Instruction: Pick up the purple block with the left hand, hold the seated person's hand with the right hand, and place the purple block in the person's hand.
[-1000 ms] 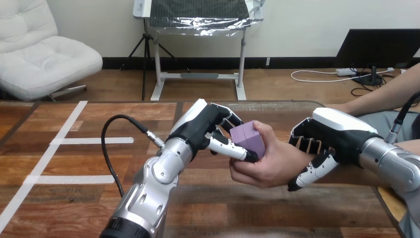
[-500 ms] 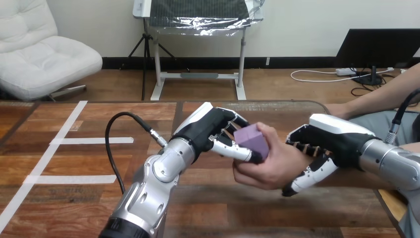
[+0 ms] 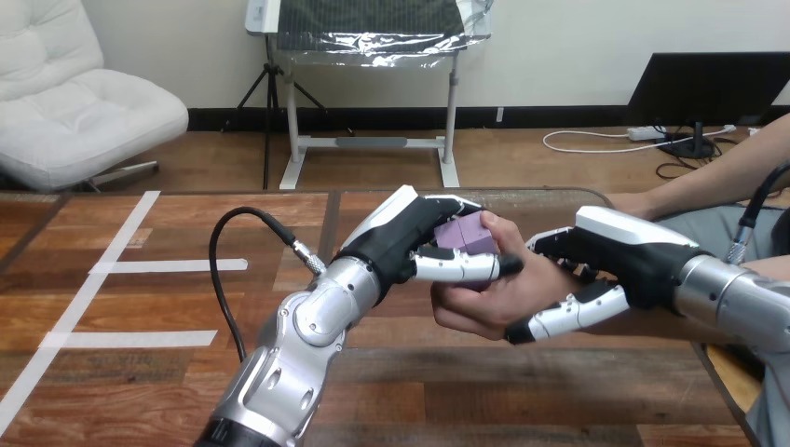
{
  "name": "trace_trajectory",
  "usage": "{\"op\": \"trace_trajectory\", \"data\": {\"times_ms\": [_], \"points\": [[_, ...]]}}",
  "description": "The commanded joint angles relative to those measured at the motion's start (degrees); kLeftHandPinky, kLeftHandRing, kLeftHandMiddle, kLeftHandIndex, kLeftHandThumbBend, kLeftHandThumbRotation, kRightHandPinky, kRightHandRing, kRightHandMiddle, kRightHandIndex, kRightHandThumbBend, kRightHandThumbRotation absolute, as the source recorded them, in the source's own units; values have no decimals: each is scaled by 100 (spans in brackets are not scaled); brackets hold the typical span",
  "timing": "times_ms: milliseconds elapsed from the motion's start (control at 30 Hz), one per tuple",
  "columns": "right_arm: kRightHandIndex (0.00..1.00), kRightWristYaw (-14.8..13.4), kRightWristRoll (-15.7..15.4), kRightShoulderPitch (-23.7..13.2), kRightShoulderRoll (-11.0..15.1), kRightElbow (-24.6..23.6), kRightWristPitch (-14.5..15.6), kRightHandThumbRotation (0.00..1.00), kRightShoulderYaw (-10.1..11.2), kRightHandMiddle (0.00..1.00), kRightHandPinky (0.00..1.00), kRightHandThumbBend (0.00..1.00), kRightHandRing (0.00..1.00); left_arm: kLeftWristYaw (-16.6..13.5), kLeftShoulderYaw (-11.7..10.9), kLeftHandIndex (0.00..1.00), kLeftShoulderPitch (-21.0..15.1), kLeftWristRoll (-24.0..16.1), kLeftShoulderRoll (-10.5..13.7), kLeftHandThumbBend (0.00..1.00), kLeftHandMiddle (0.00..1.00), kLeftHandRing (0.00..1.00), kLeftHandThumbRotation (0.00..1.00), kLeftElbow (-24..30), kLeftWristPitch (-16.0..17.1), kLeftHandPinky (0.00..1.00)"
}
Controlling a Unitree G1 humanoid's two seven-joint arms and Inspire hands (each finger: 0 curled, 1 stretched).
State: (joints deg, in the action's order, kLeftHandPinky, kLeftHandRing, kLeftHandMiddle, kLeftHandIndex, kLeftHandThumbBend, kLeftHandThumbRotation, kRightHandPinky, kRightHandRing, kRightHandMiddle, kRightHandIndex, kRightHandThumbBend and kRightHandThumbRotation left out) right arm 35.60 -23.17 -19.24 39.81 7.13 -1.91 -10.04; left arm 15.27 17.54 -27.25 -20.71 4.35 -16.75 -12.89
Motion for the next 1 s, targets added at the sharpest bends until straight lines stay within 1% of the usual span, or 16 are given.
{"op": "trace_trajectory", "data": {"times_ms": [0,167,300,433,567,733,867,967], "points": [[80,-75,144,31,132,-134,-123,75,205,77,61,100,73,-43,-47,75,-53,29,54,70,74,69,64,513,-1,59],[80,-123,201,72,151,-129,-222,83,240,78,62,100,75,-48,-78,75,52,21,93,69,74,68,64,704,-82,57],[81,-149,244,105,149,-120,-309,87,286,79,63,100,76,-52,-101,75,157,26,149,69,74,68,65,854,-73,56],[82,-203,275,133,141,-96,-417,93,324,80,64,100,78,-39,-119,75,249,27,199,69,74,68,67,992,-80,56],[83,-234,303,154,135,-92,-438,96,351,82,65,100,79,-29,-105,76,322,-22,263,70,74,68,70,1133,-136,56],[85,-311,395,194,112,-91,-482,99,406,84,66,100,81,6,-51,77,443,-184,423,72,76,72,77,1384,-245,59],[86,-380,467,218,103,-57,-573,100,436,84,66,100,82,41,-58,77,536,-201,492,72,77,73,80,1553,-314,61],[87,-416,529,238,86,-51,-555,100,465,85,67,100,83,60,-79,78,622,-179,539,72,77,75,81,1695,-374,63]]}}
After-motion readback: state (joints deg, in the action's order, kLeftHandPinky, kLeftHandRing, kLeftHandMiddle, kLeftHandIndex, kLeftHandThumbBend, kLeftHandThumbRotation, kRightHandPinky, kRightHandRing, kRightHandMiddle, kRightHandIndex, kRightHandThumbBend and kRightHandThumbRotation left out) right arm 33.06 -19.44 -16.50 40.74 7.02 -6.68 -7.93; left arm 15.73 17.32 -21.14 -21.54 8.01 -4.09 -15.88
